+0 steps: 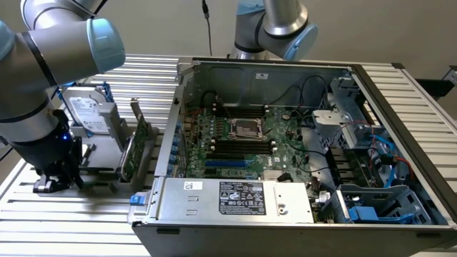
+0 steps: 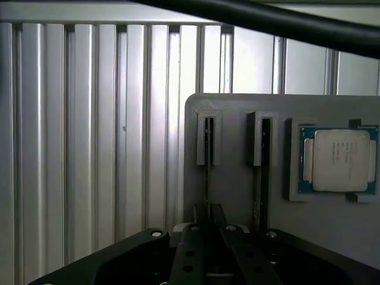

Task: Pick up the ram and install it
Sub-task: 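Pick up the ram and move it above insertion slot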

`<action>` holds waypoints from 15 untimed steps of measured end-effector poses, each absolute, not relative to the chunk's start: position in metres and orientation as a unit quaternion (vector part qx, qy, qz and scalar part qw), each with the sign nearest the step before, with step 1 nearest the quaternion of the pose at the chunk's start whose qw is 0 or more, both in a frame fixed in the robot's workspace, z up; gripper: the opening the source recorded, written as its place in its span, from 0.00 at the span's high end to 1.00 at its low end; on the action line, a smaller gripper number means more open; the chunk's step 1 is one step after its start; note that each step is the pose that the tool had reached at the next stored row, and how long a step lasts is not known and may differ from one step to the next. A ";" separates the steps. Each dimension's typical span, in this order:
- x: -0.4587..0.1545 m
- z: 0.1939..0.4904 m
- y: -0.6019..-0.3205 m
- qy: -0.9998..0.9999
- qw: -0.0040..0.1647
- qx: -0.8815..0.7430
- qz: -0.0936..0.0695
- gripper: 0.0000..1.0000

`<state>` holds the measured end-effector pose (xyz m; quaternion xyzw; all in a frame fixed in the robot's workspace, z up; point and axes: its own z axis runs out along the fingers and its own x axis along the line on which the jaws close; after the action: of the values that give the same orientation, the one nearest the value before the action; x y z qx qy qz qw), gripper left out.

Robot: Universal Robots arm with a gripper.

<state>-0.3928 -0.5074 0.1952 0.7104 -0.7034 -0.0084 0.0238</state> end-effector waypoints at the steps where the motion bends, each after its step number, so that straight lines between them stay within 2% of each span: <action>1: -0.393 0.197 -0.507 -0.703 0.024 0.710 -0.008 0.85; 15: -0.393 0.258 -0.507 -0.703 0.024 0.710 -0.009 0.85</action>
<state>-0.3927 -0.5073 0.2583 0.7104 -0.7034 -0.0086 0.0236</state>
